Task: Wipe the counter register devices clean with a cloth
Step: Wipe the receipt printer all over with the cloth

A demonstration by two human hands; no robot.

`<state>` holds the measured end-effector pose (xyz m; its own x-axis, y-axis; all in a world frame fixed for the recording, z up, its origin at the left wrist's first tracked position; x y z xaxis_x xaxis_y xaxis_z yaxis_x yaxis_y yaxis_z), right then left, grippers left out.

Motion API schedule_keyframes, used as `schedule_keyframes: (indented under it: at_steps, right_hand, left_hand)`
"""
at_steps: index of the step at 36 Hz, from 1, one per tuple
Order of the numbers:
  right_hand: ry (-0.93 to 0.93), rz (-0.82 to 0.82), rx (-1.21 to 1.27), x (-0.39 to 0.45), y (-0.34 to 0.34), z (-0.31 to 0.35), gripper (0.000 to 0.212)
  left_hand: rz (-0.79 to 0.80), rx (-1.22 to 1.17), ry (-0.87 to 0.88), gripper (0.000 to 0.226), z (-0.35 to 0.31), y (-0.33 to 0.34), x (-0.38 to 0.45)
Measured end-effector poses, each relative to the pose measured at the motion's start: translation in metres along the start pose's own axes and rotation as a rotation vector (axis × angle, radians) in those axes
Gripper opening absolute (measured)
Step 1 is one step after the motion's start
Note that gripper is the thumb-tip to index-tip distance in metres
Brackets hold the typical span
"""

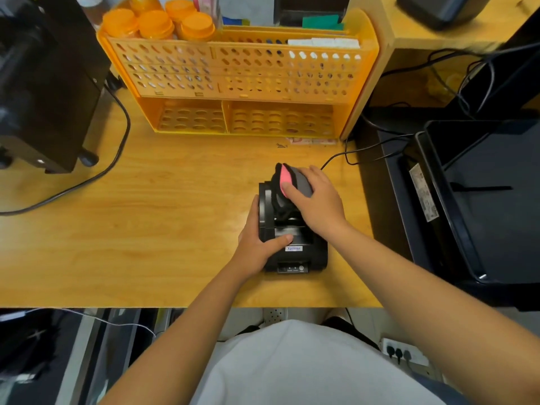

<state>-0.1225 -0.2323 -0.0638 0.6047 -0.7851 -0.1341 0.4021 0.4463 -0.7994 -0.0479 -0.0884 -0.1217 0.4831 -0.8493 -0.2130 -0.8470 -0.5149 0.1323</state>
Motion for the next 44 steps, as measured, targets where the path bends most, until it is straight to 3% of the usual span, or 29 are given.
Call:
schedule_keyframes:
  at_steps: [2,7,15,20,25,29,44]
  right_hand:
    - [0.03,-0.025,0.131,-0.016,0.001,-0.008,0.067]
    - [0.084,-0.096,0.435,-0.061,0.002,-0.025,0.07]
    - [0.038,-0.142,0.355,-0.099,0.0,-0.038,0.065]
    - [0.058,-0.131,0.29,-0.071,0.0,-0.027,0.064]
    - [0.046,-0.065,0.253,-0.032,-0.01,-0.014,0.055]
    - [0.06,0.0,0.231,-0.018,-0.01,-0.016,0.061]
    - [0.063,-0.159,0.207,-0.085,-0.009,-0.043,0.06]
  left_hand:
    - [0.001,-0.003,0.0,0.103,0.001,0.0,-0.001]
    - [0.005,-0.008,0.023,0.099,0.001,0.001,0.0]
    - [0.025,-0.003,0.046,0.1,-0.001,0.001,0.002]
    - [0.042,0.015,0.047,0.096,-0.002,0.004,0.003]
    - [0.01,0.014,-0.021,0.111,0.005,0.001,0.0]
    - [-0.013,0.018,-0.043,0.116,0.008,-0.001,-0.001]
    - [-0.011,0.028,0.015,0.093,0.001,0.001,-0.003]
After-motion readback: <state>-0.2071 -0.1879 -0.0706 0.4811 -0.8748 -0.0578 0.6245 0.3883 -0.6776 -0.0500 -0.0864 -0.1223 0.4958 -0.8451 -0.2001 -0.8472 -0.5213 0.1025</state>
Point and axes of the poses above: each hand's wrist, its own x-axis towards the middle knuckle, its own y-axis out of the palm, z = x × y, the point moved 9 cm from there along x, towards the middle knuckle, and after that the axes turned 14 degrees about -x, right-handed, at the moved point
